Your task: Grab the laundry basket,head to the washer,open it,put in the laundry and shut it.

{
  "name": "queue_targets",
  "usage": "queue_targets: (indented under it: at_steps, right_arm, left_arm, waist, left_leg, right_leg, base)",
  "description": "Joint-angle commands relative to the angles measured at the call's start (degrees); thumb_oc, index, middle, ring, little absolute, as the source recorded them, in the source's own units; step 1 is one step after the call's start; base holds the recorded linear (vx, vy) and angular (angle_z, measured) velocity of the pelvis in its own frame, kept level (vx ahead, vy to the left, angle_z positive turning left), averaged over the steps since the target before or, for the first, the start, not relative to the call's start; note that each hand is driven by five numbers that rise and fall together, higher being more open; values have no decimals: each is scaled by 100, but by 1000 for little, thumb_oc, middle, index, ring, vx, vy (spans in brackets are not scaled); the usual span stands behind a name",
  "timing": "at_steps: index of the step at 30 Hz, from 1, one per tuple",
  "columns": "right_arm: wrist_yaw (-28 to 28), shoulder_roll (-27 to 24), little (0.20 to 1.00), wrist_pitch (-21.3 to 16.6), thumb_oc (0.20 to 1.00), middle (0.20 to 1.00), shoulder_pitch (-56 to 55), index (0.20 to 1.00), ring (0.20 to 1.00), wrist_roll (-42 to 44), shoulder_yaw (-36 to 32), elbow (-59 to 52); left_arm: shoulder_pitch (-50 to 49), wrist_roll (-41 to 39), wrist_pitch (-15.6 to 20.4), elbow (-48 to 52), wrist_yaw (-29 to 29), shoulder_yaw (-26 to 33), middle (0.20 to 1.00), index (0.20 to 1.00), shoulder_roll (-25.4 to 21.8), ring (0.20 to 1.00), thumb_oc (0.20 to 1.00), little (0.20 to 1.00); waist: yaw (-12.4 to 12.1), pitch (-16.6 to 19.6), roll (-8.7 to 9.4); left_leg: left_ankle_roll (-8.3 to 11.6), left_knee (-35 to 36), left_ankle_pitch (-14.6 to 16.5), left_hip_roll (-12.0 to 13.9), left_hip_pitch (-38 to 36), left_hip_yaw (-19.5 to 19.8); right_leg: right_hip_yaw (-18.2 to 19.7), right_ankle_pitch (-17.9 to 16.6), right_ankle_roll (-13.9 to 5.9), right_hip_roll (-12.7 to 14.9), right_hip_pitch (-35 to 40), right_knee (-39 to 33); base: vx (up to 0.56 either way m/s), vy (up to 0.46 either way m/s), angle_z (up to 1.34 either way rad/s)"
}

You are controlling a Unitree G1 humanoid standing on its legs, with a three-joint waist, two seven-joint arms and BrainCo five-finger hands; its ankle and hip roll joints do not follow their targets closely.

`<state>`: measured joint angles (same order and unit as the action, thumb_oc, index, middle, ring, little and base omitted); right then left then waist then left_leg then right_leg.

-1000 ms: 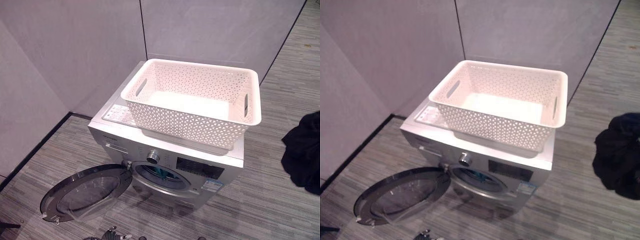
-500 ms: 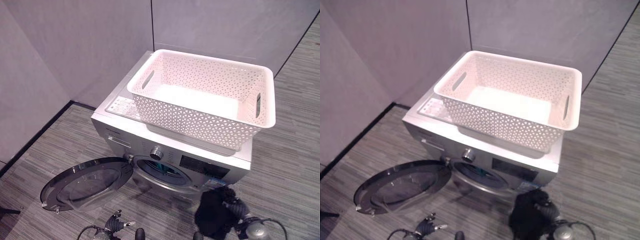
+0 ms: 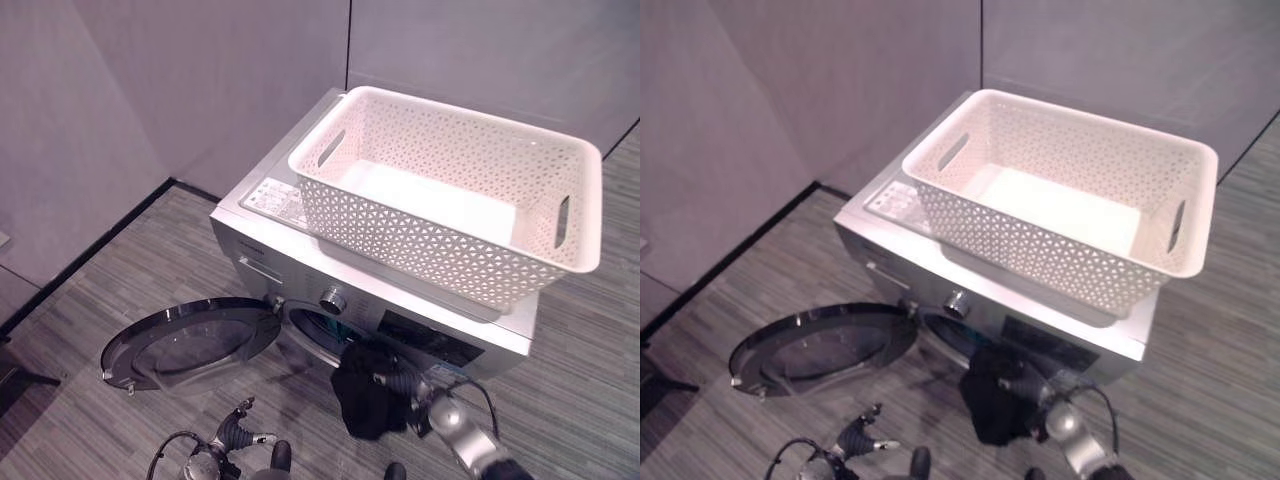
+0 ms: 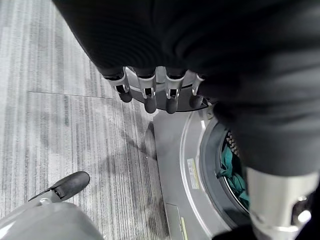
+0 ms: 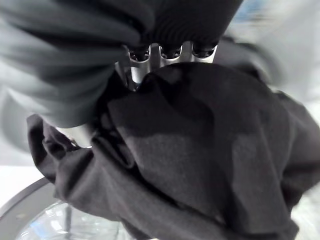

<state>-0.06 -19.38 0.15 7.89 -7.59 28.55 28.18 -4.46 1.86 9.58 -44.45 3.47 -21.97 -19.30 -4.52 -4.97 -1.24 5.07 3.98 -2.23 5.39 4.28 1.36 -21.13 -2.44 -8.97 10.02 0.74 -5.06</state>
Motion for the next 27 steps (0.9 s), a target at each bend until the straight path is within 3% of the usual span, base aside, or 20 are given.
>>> queue_targets:
  at_steps: [1,11,27]
  right_arm:
    - [-325,369,200,-414,200,200,594,200,200,-16,227,-207]
    - [-682,923,200,-429,200,200,1303,200,200,861,735,-452]
    - [-1081,807,200,-695,200,200,1348,200,200,1899,656,-1000]
  left_arm:
    - [573,-304,302,108,304,-183,1000,1000,-66,1000,1000,1000]
    - [917,-165,167,286,1086,-393,1000,1000,142,1000,1000,1000]
    - [1834,-322,373,279,1443,-1021,1000,1000,429,1000,1000,1000]
  waist:
    - [-152,-280,369]
    - [-443,-565,555]
    - [-401,-617,828]
  left_leg:
    - [-212,102,-116,-114,532,244]
    - [-176,102,-222,-114,782,382]
    - [-43,102,-249,-31,939,425]
  right_leg:
    - [-51,-60,-100,334,-111,6]
    - [-186,-95,-72,328,-239,6]
    - [-359,-63,-75,251,-280,6]
  base:
    - [-23,-3,10]
    - [-21,-19,13]
    - [-1,-22,4]
